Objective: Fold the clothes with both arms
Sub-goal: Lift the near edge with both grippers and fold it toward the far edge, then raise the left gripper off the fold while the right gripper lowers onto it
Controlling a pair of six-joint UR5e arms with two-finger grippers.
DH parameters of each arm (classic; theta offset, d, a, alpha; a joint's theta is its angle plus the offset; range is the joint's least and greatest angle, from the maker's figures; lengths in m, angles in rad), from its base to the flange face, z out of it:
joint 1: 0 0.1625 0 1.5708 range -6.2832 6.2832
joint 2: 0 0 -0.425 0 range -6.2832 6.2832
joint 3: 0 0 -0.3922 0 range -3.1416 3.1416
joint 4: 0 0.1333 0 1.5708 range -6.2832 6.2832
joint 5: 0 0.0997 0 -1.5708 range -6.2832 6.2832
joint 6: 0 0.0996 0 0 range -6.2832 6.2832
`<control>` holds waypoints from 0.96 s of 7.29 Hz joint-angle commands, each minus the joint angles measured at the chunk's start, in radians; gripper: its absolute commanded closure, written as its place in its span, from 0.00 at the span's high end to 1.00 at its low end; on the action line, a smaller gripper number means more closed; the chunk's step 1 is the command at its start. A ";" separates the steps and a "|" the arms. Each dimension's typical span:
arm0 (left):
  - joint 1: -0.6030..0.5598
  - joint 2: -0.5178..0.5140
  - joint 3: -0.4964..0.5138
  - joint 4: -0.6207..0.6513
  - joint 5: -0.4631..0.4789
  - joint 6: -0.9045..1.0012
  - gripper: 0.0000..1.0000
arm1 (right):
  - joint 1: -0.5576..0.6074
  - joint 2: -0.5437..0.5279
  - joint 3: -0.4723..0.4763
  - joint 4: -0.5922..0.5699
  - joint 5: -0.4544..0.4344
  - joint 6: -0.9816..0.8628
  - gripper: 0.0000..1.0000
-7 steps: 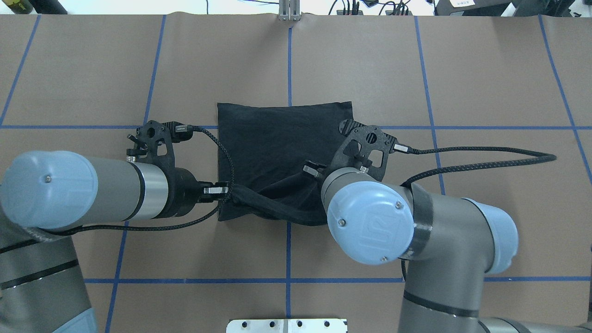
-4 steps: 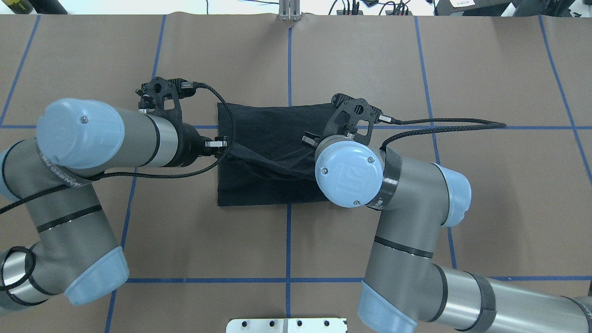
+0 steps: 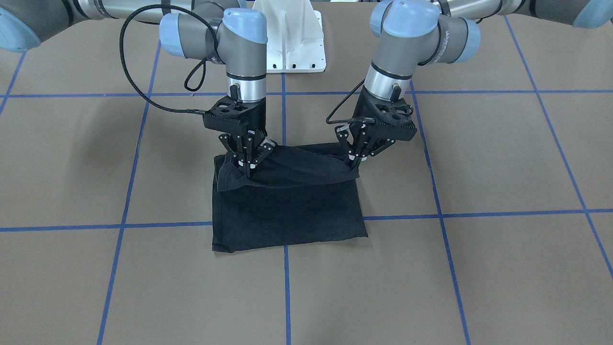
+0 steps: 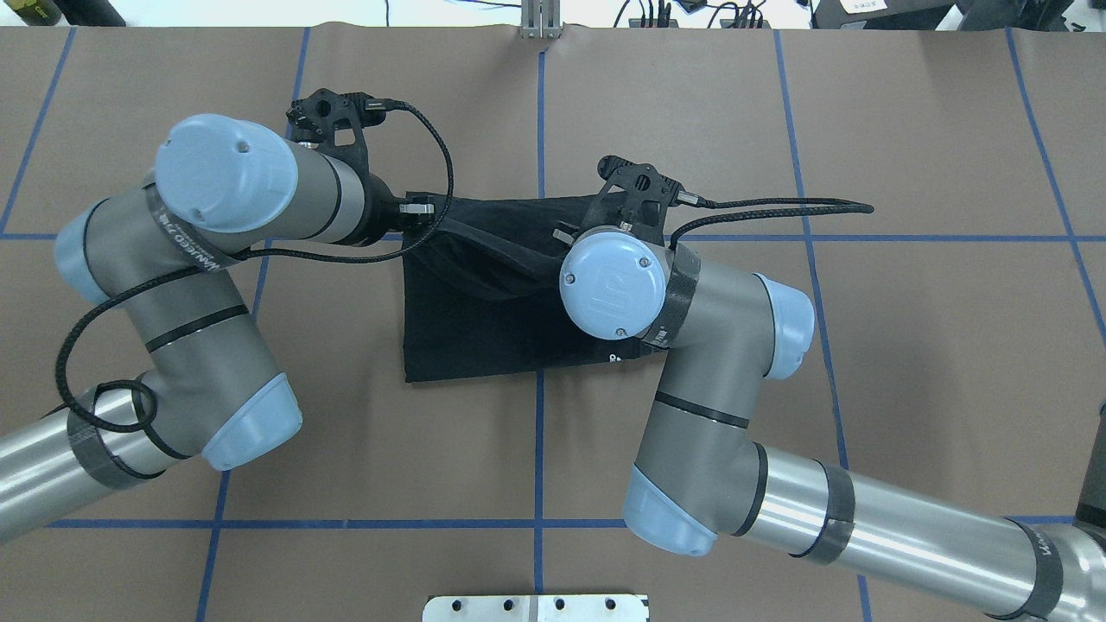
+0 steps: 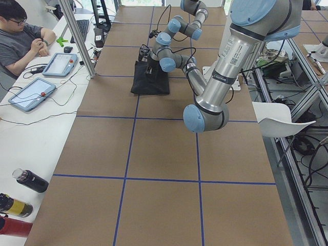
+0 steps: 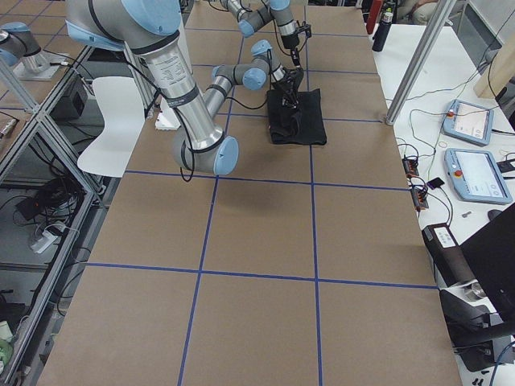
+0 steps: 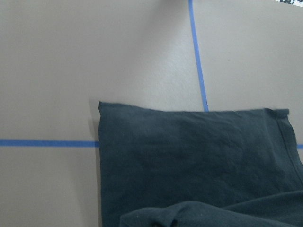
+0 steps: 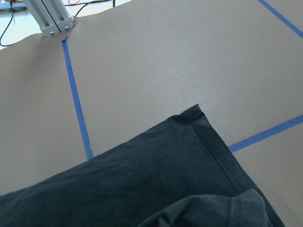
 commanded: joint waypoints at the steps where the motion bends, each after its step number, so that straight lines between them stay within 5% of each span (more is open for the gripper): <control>1: -0.007 -0.045 0.099 -0.007 0.004 0.035 0.00 | 0.018 0.020 -0.067 0.038 0.000 -0.014 0.00; 7: -0.026 -0.076 0.303 -0.160 0.004 0.085 0.00 | 0.045 0.088 -0.256 0.141 0.002 -0.025 0.00</control>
